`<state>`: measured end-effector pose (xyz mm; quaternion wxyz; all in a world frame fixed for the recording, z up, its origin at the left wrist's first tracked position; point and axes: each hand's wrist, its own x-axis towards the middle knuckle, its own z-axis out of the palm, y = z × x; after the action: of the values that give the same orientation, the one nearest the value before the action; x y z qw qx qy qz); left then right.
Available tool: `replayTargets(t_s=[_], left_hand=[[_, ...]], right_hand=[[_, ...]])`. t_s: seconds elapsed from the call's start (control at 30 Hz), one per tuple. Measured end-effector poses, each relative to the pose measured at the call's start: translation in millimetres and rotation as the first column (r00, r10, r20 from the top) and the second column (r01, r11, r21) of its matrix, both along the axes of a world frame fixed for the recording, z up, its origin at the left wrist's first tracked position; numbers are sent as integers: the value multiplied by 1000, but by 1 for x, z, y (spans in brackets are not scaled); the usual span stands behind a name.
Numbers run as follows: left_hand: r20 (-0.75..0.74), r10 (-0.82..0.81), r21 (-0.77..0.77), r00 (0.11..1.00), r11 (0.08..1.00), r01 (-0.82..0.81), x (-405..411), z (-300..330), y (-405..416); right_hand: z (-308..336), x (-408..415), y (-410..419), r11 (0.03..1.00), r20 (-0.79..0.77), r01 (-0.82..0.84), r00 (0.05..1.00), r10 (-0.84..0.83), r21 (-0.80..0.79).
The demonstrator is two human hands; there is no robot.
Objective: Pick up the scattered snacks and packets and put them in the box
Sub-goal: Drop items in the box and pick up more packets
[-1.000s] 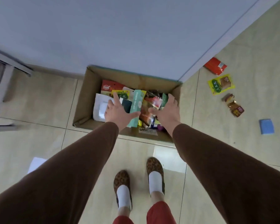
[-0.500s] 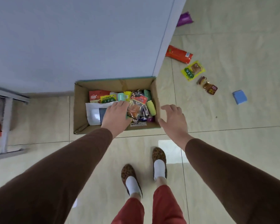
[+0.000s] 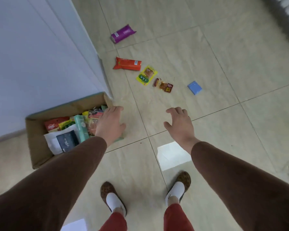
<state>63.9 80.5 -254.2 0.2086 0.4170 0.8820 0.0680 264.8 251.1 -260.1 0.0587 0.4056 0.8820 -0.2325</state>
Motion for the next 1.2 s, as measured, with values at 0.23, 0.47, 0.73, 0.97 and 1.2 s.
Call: replayTargets(t_s=[0.23, 0.47, 0.73, 0.97, 1.2], left_hand=[[60, 32, 3, 998, 999, -32, 90, -1, 117], [79, 8, 15, 997, 1000, -9, 125, -20, 213], [93, 65, -40, 994, 997, -61, 95, -78, 306], [83, -12, -147, 996, 989, 24, 59, -186, 379], [39, -91, -227, 995, 969, 98, 14, -310, 439]], right_hand=[[1, 85, 114, 1000, 17, 16, 1000, -16, -16], [-9, 110, 217, 998, 32, 56, 998, -55, -32], [-67, 68, 319, 995, 101, -8, 995, 18, -96], [-178, 35, 402, 987, 199, -35, 978, 66, -155], [-308, 5, 470, 988, 273, -30, 959, 72, -154]])
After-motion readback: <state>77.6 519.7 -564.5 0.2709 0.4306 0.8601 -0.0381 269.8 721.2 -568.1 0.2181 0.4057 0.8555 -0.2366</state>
